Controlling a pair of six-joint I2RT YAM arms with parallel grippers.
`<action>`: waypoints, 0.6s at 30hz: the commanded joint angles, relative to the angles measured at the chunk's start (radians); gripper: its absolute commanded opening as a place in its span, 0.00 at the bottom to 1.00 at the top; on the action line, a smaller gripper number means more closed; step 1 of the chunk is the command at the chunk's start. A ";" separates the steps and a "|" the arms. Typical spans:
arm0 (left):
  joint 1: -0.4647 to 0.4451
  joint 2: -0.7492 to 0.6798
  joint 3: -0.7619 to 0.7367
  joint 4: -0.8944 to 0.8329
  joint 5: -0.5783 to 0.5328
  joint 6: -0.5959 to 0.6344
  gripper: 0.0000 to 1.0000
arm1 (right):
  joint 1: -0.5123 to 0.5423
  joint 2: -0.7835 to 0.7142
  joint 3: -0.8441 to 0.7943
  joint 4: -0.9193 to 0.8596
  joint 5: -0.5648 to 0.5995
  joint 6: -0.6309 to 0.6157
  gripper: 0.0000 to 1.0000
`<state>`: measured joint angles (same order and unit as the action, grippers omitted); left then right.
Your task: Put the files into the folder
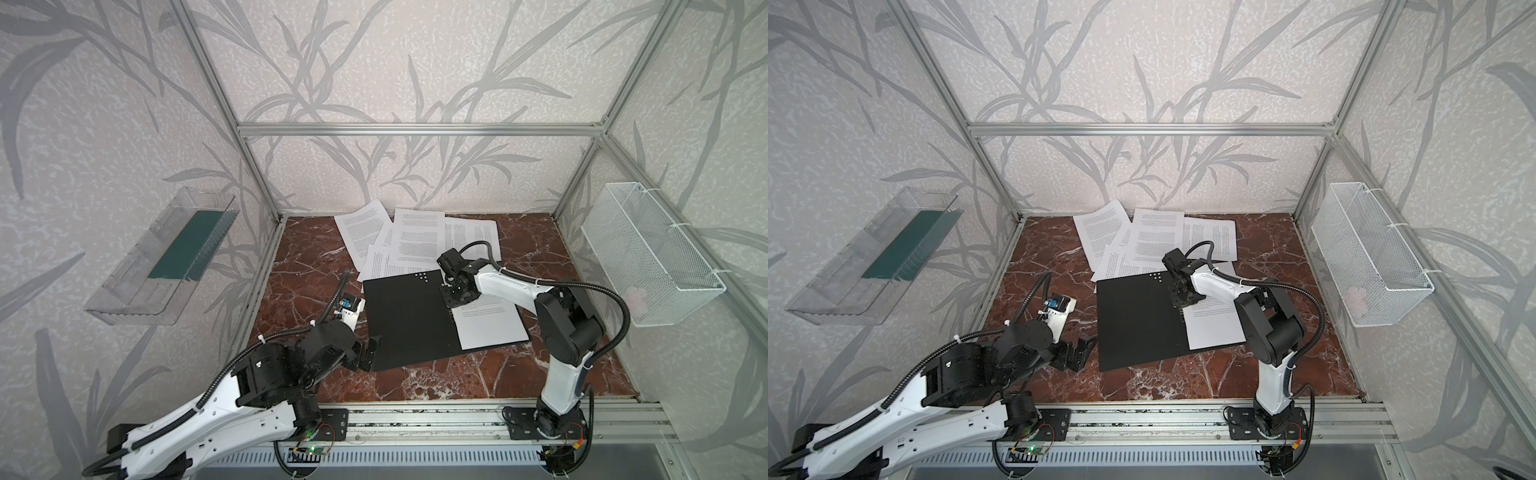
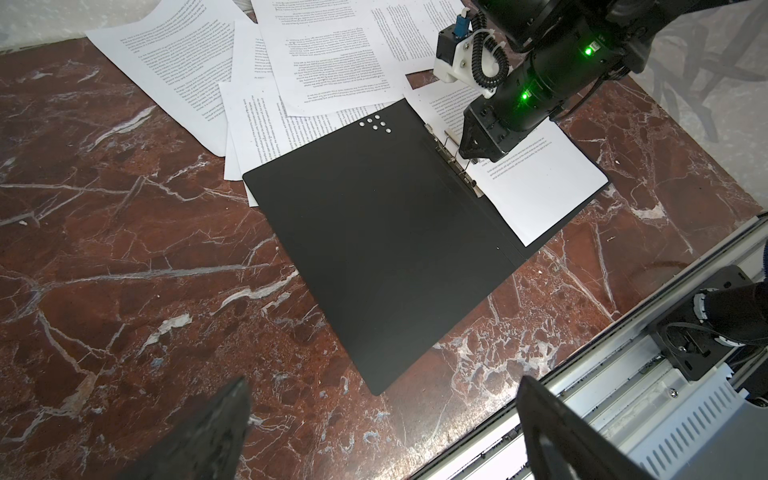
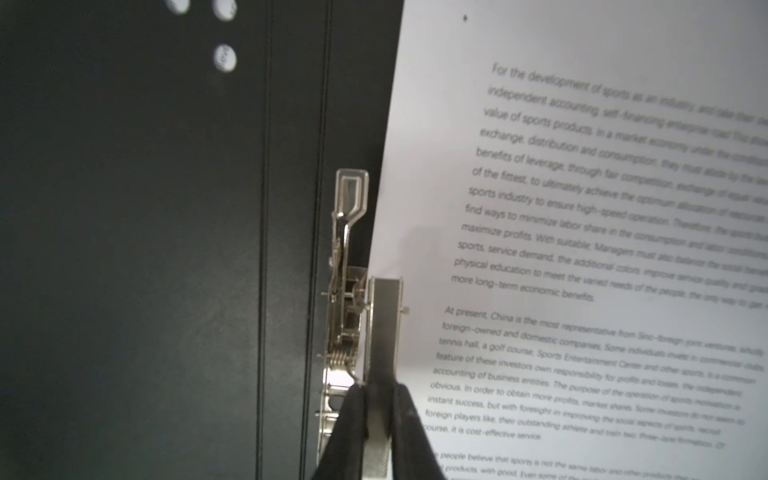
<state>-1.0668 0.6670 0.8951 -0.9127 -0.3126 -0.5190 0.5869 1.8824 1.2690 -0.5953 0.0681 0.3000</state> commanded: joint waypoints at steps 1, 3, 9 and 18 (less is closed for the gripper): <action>-0.002 -0.009 -0.003 -0.018 -0.010 -0.004 0.99 | 0.015 -0.051 -0.022 0.015 -0.071 0.046 0.10; -0.002 -0.010 -0.004 -0.019 -0.011 -0.005 0.99 | 0.024 -0.083 -0.032 0.020 -0.070 0.078 0.07; -0.002 -0.014 -0.003 -0.019 -0.013 -0.005 0.99 | 0.046 -0.130 -0.053 0.039 -0.098 0.153 0.05; -0.002 -0.015 -0.004 -0.020 -0.014 -0.005 0.99 | 0.121 -0.170 -0.146 0.174 -0.109 0.313 0.02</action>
<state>-1.0668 0.6605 0.8948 -0.9127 -0.3126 -0.5194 0.6800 1.7714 1.1496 -0.4953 -0.0334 0.5262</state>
